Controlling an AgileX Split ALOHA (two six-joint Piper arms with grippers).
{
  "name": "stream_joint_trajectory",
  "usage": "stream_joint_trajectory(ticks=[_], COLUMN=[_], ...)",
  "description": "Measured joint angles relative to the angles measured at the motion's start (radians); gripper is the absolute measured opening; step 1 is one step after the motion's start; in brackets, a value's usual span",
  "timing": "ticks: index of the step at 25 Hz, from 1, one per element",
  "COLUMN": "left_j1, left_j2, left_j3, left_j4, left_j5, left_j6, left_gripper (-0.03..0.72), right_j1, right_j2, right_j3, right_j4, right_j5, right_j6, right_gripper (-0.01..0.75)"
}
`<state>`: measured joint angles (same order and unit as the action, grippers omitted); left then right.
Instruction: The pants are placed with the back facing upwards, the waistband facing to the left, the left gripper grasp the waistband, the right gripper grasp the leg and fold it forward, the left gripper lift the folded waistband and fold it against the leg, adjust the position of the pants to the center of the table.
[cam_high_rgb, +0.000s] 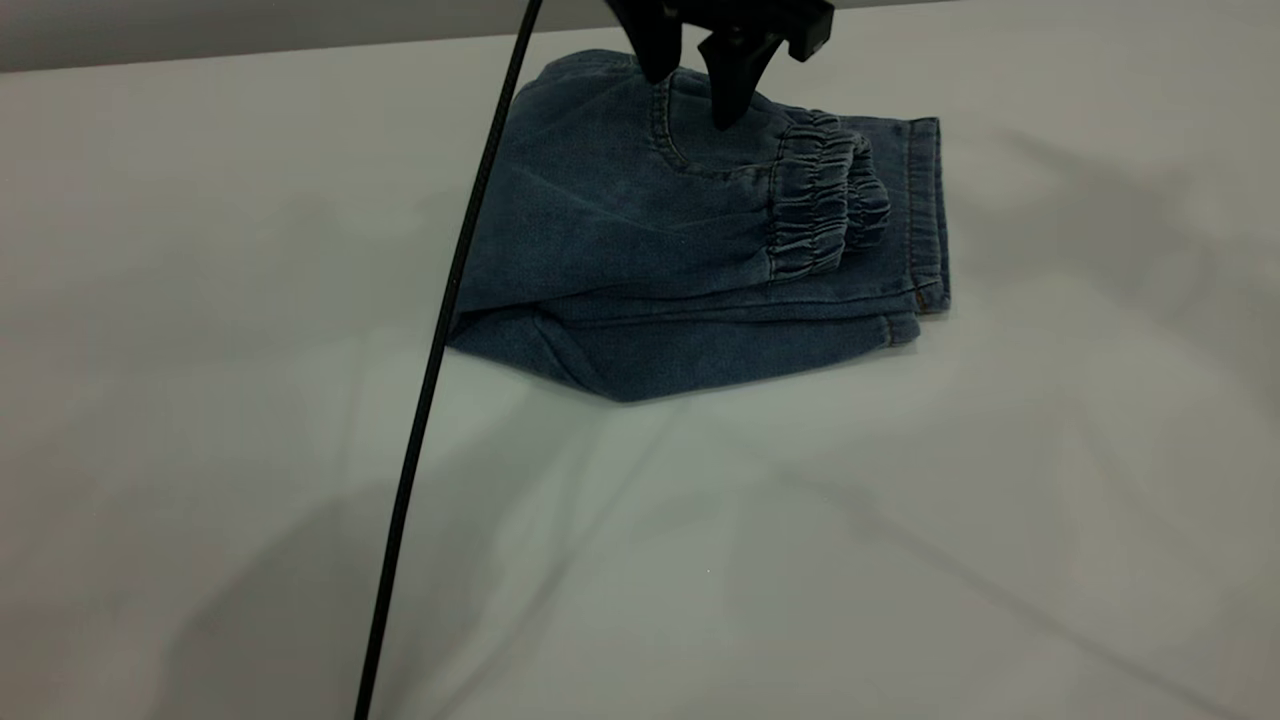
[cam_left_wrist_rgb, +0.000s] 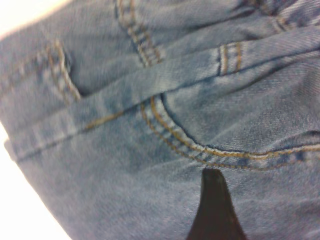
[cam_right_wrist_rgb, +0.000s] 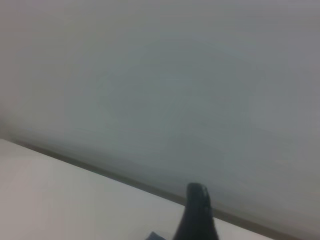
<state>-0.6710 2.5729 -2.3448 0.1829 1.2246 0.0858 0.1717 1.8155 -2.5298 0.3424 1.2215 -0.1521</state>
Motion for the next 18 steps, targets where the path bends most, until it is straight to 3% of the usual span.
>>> stream_joint_trajectory(ticks=[11,18], left_j1=[0.000,0.000], left_j2=[0.101,0.139], left_j3=[0.000,-0.001], left_j4=[-0.101,-0.120], left_j5=[-0.006,-0.026], left_j6=[0.526,0.606], left_gripper=[0.455,0.455], right_j1=[0.000,0.000], right_j2=[0.000,0.000], right_j3=[0.000,0.000], right_j4=[0.028,0.026], right_j5=[0.000,0.000], right_j6=[0.000,-0.016], right_gripper=[0.482,0.482])
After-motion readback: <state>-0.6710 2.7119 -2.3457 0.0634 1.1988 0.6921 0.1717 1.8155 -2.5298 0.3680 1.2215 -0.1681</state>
